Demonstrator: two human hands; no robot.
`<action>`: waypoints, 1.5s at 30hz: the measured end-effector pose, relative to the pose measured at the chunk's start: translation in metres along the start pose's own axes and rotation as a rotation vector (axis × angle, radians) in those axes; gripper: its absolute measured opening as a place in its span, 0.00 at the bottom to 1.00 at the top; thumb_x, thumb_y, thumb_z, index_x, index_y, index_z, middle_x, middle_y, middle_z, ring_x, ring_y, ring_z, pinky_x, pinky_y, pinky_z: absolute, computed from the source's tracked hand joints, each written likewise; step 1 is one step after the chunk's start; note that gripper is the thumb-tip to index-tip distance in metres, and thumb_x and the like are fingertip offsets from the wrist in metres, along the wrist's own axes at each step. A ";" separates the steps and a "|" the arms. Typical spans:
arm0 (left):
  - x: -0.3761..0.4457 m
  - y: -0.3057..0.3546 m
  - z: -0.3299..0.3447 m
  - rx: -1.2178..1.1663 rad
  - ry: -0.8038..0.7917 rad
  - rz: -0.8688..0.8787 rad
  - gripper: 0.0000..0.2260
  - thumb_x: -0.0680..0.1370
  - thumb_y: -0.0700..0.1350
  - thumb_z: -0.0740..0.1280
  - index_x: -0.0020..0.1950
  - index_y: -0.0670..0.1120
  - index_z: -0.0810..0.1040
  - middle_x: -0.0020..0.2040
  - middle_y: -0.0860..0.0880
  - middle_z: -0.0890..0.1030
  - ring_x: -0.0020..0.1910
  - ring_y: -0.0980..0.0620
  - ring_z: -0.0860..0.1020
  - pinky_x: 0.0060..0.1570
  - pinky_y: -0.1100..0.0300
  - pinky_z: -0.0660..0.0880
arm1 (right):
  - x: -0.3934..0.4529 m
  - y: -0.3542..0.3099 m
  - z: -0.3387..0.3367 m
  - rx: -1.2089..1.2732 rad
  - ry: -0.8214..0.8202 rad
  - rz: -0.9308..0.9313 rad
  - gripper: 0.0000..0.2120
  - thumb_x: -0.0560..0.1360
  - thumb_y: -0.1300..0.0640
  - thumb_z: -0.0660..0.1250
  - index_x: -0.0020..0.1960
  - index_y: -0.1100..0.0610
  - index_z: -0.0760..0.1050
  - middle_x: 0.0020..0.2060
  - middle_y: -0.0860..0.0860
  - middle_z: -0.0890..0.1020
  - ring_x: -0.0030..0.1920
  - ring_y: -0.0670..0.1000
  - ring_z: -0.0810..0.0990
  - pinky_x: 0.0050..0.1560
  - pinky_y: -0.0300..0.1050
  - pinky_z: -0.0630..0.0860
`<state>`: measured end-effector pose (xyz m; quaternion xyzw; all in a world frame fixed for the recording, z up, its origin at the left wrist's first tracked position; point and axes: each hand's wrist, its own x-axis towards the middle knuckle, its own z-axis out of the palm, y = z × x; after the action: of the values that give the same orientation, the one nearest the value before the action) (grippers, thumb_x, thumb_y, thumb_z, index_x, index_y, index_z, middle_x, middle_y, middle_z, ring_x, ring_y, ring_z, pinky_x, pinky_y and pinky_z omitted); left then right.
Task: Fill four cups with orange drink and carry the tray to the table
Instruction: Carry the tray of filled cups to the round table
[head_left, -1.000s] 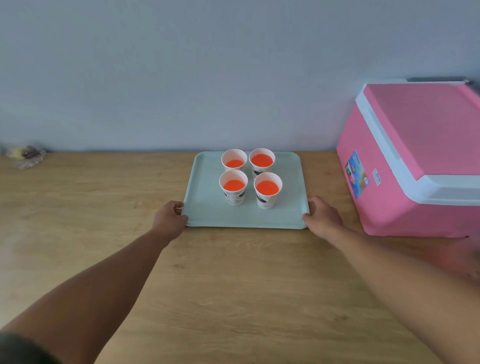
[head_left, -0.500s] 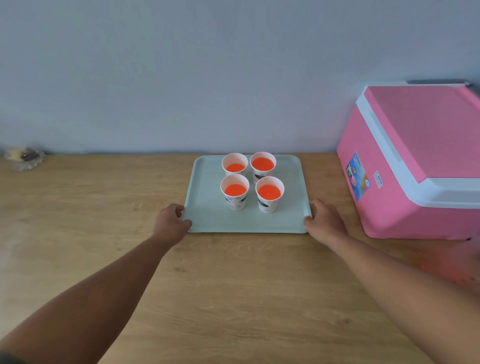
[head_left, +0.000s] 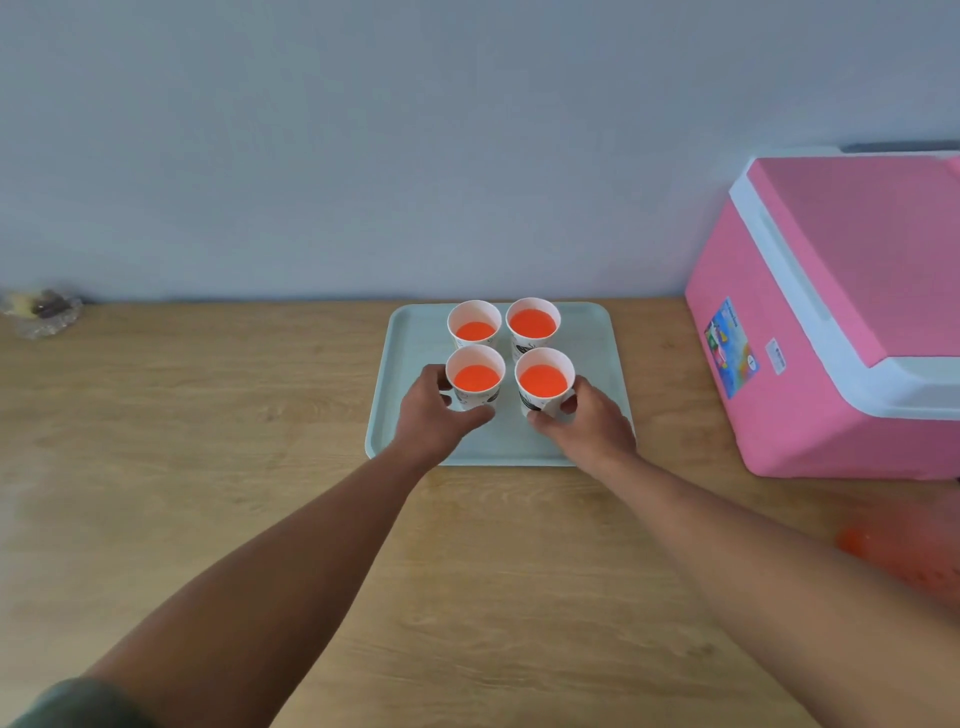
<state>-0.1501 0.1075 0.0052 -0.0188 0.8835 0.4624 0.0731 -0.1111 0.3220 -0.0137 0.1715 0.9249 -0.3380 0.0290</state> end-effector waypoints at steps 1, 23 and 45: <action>-0.001 0.001 0.002 -0.011 0.013 -0.007 0.31 0.66 0.56 0.81 0.64 0.52 0.71 0.58 0.56 0.78 0.53 0.54 0.78 0.41 0.65 0.71 | -0.001 -0.001 0.001 0.007 0.004 0.003 0.28 0.69 0.32 0.73 0.61 0.47 0.74 0.52 0.45 0.83 0.53 0.53 0.83 0.52 0.54 0.80; 0.024 -0.072 -0.066 0.328 0.083 -0.006 0.24 0.71 0.47 0.78 0.65 0.45 0.77 0.58 0.46 0.79 0.52 0.45 0.78 0.53 0.52 0.75 | 0.023 0.049 -0.048 -0.121 0.012 0.075 0.32 0.75 0.40 0.69 0.75 0.48 0.67 0.63 0.52 0.77 0.63 0.57 0.79 0.59 0.56 0.79; 0.042 -0.077 -0.072 0.061 -0.050 -0.276 0.20 0.75 0.32 0.65 0.63 0.49 0.80 0.42 0.45 0.78 0.40 0.48 0.77 0.48 0.50 0.80 | 0.054 0.074 -0.048 0.099 -0.218 0.170 0.28 0.80 0.57 0.68 0.77 0.40 0.70 0.64 0.46 0.84 0.62 0.52 0.82 0.63 0.50 0.79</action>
<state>-0.1919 0.0055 -0.0231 -0.1263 0.8841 0.4210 0.1585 -0.1338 0.4208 -0.0312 0.2128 0.8808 -0.3959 0.1492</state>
